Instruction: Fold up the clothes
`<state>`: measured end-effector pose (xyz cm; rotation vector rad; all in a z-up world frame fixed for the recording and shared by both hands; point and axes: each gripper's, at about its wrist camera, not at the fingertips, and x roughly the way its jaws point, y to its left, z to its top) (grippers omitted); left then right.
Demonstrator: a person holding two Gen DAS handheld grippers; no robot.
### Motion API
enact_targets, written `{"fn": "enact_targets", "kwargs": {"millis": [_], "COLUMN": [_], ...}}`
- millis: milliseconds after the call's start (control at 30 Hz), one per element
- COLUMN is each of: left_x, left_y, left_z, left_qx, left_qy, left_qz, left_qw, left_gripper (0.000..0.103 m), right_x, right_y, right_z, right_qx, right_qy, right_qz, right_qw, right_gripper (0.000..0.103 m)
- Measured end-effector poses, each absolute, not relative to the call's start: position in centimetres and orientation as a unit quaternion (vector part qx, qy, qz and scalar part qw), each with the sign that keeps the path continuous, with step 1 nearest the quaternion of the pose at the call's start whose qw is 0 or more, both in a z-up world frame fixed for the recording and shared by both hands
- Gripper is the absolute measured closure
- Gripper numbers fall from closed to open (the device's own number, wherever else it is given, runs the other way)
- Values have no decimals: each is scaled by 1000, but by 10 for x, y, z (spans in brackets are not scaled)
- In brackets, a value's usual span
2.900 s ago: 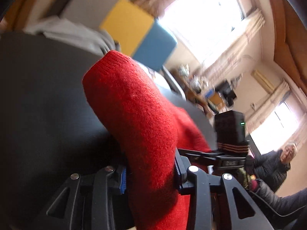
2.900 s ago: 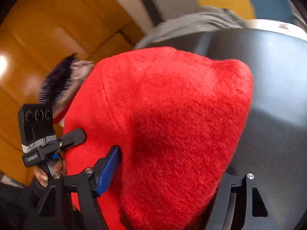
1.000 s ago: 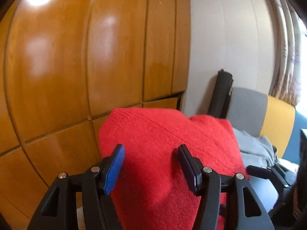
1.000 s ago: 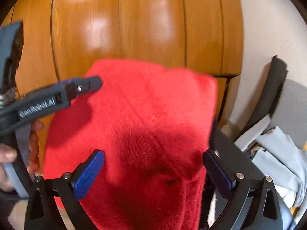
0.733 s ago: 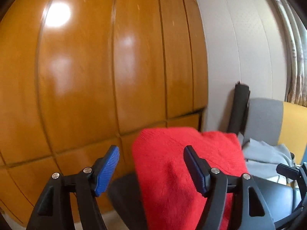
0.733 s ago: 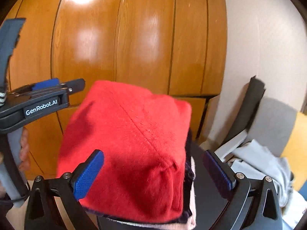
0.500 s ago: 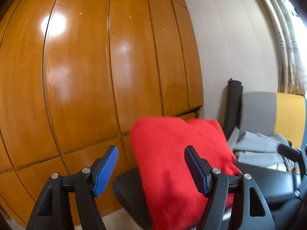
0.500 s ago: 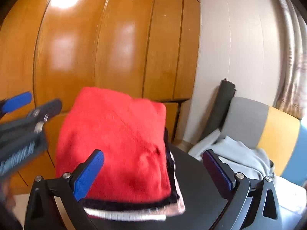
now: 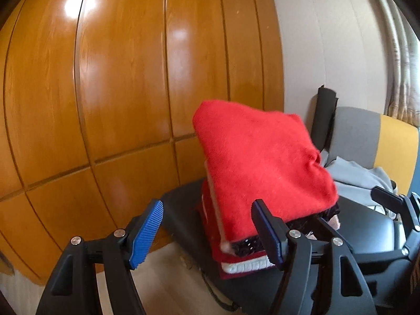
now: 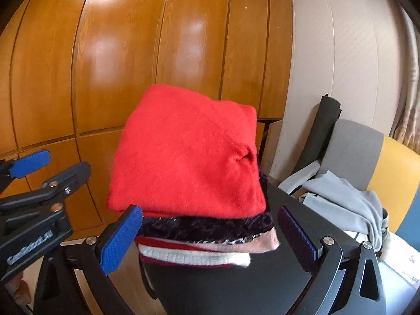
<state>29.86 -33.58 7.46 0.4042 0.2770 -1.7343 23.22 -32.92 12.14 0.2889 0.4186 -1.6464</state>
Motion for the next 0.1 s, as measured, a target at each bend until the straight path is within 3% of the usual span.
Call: {"fn": "enact_targets", "kwargs": {"millis": [100], "left_x": [298], "left_y": [-337], "left_z": [69], "left_qx": [181], "left_qy": [126], "left_qz": [-753], "left_qw": [621], "left_gripper": [32], "right_x": [233], "right_y": [-326], "right_z": [118], "right_qx": [139], "right_qy": [185], "right_qz": [-720], "right_qw": [655], "right_gripper": [0]}}
